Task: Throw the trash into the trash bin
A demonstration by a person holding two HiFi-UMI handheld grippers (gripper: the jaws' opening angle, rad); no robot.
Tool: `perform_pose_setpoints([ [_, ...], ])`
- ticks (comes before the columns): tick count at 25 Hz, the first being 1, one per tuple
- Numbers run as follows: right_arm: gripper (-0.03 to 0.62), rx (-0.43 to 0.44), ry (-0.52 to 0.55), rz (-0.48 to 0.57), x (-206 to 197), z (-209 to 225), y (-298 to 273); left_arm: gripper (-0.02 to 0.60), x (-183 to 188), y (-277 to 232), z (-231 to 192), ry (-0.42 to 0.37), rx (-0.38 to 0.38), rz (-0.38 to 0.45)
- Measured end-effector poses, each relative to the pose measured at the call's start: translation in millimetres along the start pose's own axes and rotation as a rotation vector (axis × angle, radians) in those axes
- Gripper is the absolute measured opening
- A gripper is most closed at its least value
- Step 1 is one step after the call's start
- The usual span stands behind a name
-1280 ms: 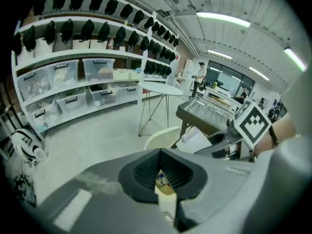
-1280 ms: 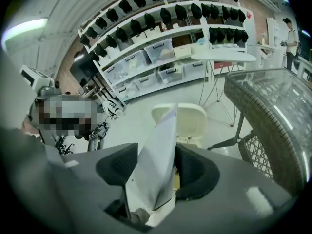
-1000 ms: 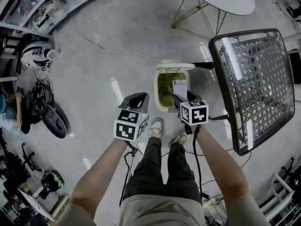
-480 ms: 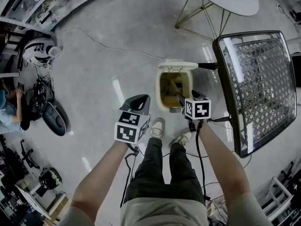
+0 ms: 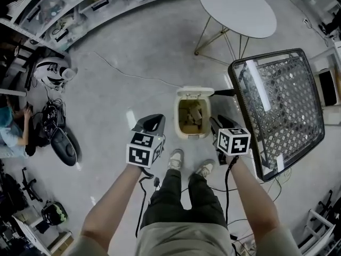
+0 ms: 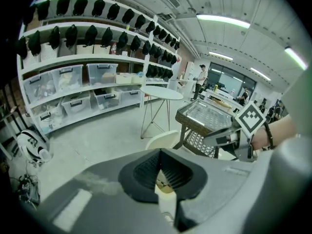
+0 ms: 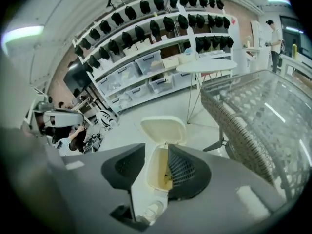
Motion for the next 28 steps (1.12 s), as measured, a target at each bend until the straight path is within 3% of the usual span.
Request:
perform_pose_setpoints([
  [10, 0.101, 0.036, 0.155, 0.248, 66.2, -71.5, 156.0, 0.002, 82.9, 76.0, 30.1, -0.113, -0.012, 0.144],
  [19, 0.063, 0.052, 0.224, 0.513, 125.5, -117.6, 298.6, 0.002, 156.5, 169.0, 85.1, -0.287, -0.05, 0.341],
  [24, 0.043, 0.036, 0.264, 0.641, 133.6, -136.5, 371.5, 0.002, 181.7, 219.7, 116.7, -0.406, -0.062, 0.45],
  [28, 0.037, 0.031, 0.273, 0.743, 133.5, -148.6, 417.1, 0.002, 200.1, 260.4, 136.2, -0.455, -0.042, 0.555],
])
Point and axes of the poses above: the fingertips, and each gripper's own axes: y backward along the fingers, z to its right, x out of its top, the point moved 10 cm from there along y, backward along the fingers, and after that the axes turned 2 degrees about -z, right-handed, at the moved point
